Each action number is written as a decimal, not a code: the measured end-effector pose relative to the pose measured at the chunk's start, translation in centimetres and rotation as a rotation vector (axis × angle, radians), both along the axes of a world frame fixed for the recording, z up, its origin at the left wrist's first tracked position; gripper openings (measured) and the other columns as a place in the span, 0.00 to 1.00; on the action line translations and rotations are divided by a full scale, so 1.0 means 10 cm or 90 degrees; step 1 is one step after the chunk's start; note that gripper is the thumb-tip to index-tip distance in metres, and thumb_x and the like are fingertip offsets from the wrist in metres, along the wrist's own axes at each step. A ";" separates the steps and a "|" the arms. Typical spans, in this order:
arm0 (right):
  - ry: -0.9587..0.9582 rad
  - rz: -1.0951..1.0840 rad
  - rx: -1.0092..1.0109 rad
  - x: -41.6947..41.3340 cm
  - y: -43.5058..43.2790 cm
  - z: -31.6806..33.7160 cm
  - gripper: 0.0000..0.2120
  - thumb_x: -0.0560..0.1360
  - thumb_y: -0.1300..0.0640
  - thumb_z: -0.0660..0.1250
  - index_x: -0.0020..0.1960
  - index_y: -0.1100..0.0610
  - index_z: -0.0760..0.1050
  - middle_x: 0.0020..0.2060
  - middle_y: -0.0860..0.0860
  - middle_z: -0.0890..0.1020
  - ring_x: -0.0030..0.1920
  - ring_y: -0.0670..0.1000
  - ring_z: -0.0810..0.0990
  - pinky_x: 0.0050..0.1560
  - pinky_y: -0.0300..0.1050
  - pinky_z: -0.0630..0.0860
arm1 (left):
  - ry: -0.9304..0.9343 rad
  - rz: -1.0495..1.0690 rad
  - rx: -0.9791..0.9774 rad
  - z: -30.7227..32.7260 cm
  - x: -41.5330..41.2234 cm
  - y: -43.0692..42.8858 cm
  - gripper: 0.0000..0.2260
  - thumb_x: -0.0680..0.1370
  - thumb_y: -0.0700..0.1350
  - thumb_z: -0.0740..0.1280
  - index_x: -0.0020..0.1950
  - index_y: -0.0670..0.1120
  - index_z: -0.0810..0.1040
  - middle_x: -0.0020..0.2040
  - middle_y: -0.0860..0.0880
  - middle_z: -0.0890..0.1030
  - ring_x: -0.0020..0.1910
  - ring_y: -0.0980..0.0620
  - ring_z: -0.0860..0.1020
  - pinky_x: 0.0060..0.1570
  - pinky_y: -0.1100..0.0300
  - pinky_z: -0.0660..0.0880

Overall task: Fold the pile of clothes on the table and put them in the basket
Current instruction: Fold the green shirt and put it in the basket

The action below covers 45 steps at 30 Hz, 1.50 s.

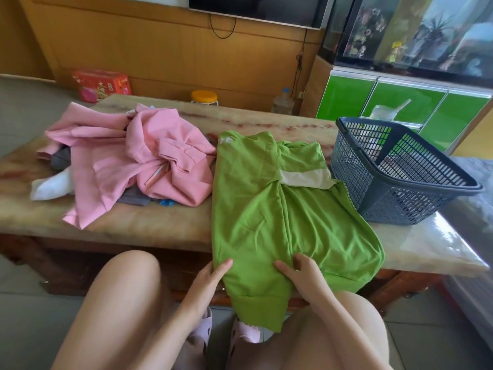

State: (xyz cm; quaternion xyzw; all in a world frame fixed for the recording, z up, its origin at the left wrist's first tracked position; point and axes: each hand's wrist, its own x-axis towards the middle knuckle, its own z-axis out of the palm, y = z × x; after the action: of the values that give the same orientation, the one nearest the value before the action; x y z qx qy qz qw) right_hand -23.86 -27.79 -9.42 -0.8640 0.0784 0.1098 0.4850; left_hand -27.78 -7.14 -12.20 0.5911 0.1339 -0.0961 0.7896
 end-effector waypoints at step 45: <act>0.012 -0.028 0.256 -0.26 -0.03 -0.19 0.09 0.73 0.63 0.69 0.52 0.59 0.75 0.46 0.55 0.84 0.46 0.56 0.83 0.46 0.54 0.80 | 0.116 0.087 -0.294 -0.06 -0.49 -0.20 0.08 0.75 0.32 0.62 0.50 0.39 0.78 0.40 0.44 0.85 0.36 0.53 0.83 0.32 0.66 0.78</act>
State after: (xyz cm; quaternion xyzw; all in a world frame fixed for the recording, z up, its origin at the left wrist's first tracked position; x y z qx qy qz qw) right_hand -26.42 -28.05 -11.31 -0.7470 0.0780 0.1209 0.6490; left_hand -32.69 -9.11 -12.77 0.3739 0.2183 -0.1234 0.8929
